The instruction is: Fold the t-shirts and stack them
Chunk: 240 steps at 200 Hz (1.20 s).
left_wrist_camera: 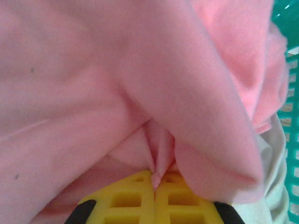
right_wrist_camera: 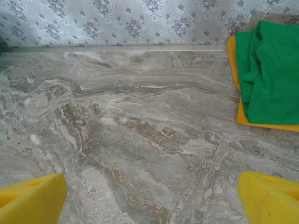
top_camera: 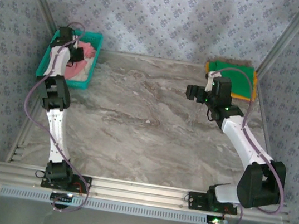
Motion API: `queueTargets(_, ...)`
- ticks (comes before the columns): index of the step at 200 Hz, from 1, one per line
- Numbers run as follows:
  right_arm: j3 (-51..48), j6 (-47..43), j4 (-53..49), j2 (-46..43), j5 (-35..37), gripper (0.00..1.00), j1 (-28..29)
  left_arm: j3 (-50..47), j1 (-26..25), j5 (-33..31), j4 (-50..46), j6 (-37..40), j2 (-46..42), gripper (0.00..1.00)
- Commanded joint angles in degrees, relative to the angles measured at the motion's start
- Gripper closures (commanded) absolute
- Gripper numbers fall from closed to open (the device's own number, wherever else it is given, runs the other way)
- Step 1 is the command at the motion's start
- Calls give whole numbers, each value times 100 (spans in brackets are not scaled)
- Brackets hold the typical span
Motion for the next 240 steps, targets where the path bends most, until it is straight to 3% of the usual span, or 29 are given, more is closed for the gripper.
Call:
queueTargets(1, 203, -98, -132, -205, -62, 4, 50, 274, -31, -194, -257, -56, -499, 100)
queueTargets(47, 264, -37, -155, -269, -86, 4, 90, 347, -42, -336, -313, 11, -1598, 100)
queueTargets(73, 290, -45, -31, -235, -103, 4, 118, 639, -56, -102, -75, -90, -2089, 100)
queueTargets(118, 334, -25, 115, -175, -105, 4, 147, 2683, -322, 713, 63, -638, -2340, 100)
queueTargets(155, 383, -112, 184, -238, 22, 3, 140, 2891, -1365, 1186, 192, -473, -3200, 100)
queueTargets(206, 434, -175, 219, -452, 128, 2, -81, 2312, -3020, 1940, 539, -421, -4421, 100)
queueTargets(217, 391, -93, 230, -525, 210, 2, -156, 1903, -3267, 1809, 561, -317, -4698, 100)
queueTargets(240, 98, 258, 380, -795, 335, 2, -374, 411, -3508, 868, 657, 32, -5245, 100)
